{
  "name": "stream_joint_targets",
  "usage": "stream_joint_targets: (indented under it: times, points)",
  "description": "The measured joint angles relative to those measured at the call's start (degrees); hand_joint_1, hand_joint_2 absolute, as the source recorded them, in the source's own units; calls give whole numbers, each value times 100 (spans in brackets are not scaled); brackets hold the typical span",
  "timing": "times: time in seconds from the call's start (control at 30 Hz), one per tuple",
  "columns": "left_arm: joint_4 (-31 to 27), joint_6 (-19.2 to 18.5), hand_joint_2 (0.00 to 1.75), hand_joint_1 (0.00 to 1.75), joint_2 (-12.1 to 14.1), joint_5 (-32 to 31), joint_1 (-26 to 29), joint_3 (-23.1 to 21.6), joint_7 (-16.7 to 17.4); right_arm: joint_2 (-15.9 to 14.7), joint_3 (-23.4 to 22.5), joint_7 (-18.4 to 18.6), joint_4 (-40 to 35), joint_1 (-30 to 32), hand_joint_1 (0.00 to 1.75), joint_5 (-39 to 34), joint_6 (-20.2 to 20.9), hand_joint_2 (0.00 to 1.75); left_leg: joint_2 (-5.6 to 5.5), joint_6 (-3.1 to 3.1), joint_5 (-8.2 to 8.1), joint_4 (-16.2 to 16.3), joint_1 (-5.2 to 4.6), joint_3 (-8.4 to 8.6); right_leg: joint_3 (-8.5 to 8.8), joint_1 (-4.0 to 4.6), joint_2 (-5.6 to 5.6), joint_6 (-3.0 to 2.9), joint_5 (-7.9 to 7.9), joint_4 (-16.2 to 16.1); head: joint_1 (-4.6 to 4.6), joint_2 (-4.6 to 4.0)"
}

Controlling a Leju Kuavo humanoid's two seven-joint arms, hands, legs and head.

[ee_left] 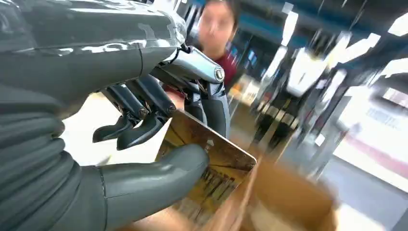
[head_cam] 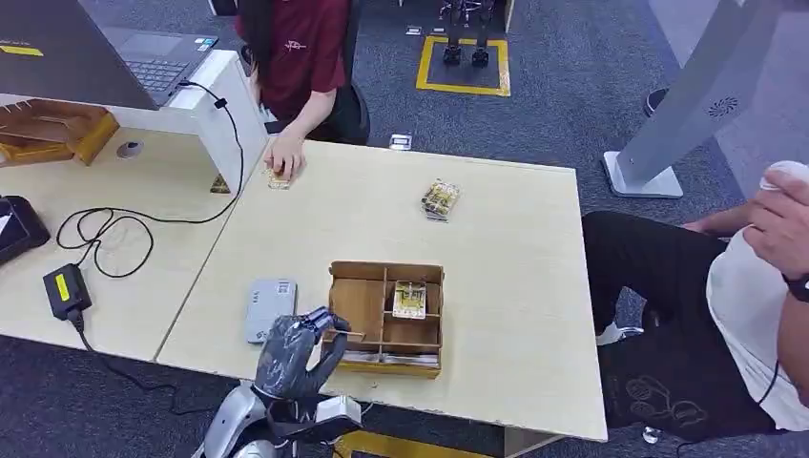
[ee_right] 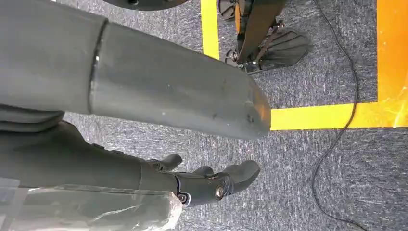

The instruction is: Pass the card to the sensor for recognition and then transmit it.

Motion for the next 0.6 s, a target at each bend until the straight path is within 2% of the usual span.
stream_joint_targets:
  times: [0.13,0.27,0.37,0.47,0.53,0.6]
  points:
    - [-587,0,175,175,127,88,-303,26,103,2,0,-2,0,0,0,18,0,0,0,0,0,0,0,1,2,0,0,0,0,1,0,0]
    - [-882,55,175,175,205,70,-551,151,214,2,0,-4,7,-2,0,57,-2,0,0,0,0,0,0,1,1,0,1,0,0,1,0,0]
    - [-895,138,175,175,214,-275,-747,277,621,2,9,0,20,-13,0,122,-9,0,0,0,0,0,0,1,1,0,1,0,0,1,2,0]
    - [-847,157,175,175,218,-356,-938,407,724,2,22,0,33,-25,0,140,-13,0,1,0,0,0,0,1,1,0,2,0,0,1,2,0]
    - [-801,217,175,175,218,-619,-1007,478,941,2,39,0,42,-28,0,186,-13,0,1,0,0,0,0,1,0,0,2,0,0,1,2,0]
    - [-564,325,175,175,210,-1078,-1182,609,1382,2,76,18,48,-37,0,269,-9,0,-2,2,2,1,0,0,0,0,-2,0,0,1,2,0]
